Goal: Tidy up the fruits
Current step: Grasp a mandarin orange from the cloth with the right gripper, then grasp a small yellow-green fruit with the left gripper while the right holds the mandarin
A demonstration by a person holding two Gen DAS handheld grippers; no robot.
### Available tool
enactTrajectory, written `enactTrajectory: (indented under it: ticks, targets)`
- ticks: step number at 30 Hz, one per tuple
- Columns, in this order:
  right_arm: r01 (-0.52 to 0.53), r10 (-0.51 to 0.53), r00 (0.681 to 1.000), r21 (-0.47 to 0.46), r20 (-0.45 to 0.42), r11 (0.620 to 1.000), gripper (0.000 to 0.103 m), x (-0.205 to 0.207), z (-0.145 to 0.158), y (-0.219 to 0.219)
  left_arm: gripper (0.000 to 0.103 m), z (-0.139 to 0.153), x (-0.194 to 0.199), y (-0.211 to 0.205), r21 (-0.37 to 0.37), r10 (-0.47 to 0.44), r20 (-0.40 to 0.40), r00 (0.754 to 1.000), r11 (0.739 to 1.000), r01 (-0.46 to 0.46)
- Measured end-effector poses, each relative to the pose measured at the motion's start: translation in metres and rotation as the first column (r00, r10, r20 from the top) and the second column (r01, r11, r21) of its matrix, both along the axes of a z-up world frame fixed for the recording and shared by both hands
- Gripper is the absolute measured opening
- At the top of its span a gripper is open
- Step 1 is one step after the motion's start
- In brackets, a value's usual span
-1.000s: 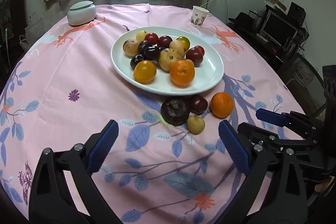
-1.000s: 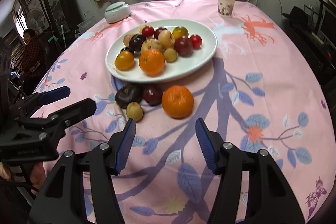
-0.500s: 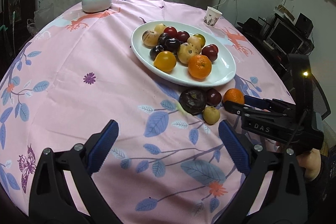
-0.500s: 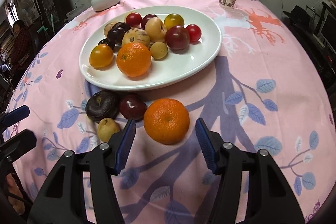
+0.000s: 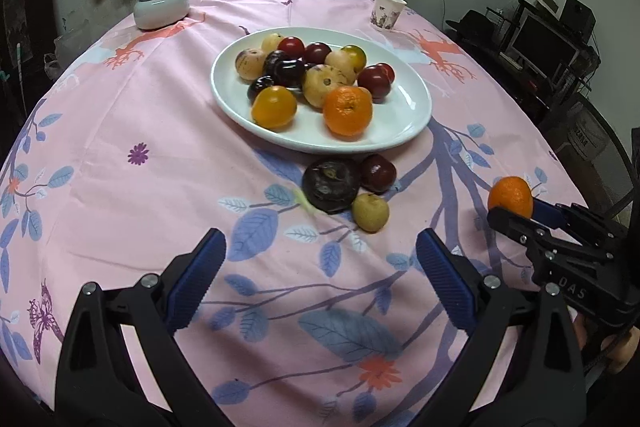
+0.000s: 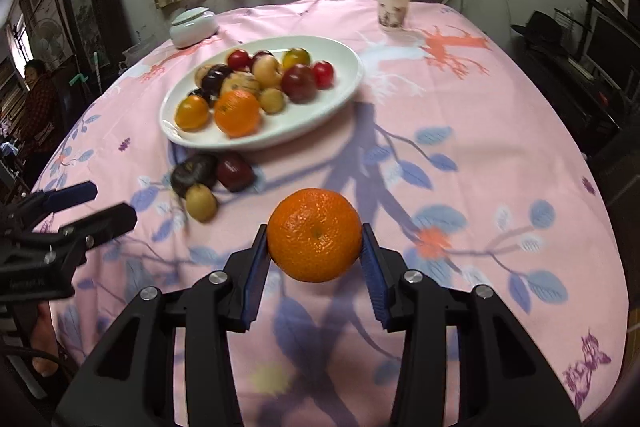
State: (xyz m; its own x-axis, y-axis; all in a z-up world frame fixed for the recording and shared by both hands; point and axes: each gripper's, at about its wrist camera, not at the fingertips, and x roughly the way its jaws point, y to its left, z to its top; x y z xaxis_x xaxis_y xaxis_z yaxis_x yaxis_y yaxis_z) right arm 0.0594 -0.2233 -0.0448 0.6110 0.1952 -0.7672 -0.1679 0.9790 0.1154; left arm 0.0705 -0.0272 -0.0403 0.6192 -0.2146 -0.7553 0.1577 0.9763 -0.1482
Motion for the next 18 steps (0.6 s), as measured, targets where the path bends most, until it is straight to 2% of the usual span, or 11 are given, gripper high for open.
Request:
enactTrajectory:
  ticks: [7, 9, 11, 12, 18]
  targets:
    - [-0.011, 0.01, 1.0, 0.054, 0.01, 0.998, 0.045, -0.023, -0.003, -0.024, 0.095, -0.016, 0.013, -0.045, 0.042, -0.031, -0.04, 0.999, 0.999, 0.033]
    - [-0.012, 0.011, 1.0, 0.069, 0.019, 0.998, 0.045, -0.027, -0.002, -0.03, 0.083, -0.022, 0.019, -0.051, 0.048, -0.029, -0.059, 0.998, 0.998, 0.032]
    - [-0.019, 0.017, 0.999, 0.079, 0.028, 0.997, 0.045, -0.03, 0.0, -0.034, 0.038, -0.032, 0.027, -0.056, 0.048, -0.037, -0.113, 0.993, 0.998, 0.042]
    - [-0.021, 0.019, 0.999, 0.081, 0.031, 0.996, 0.045, -0.031, 0.001, -0.035, 0.034, -0.037, 0.031, -0.058, 0.062, -0.029, -0.137, 0.99, 0.997, 0.038]
    - [-0.027, 0.023, 0.999, 0.109, 0.034, 0.994, 0.045, -0.033, 0.001, -0.04, 0.035, -0.038, 0.04, -0.064, 0.073, -0.024, -0.124, 0.992, 0.997, 0.033]
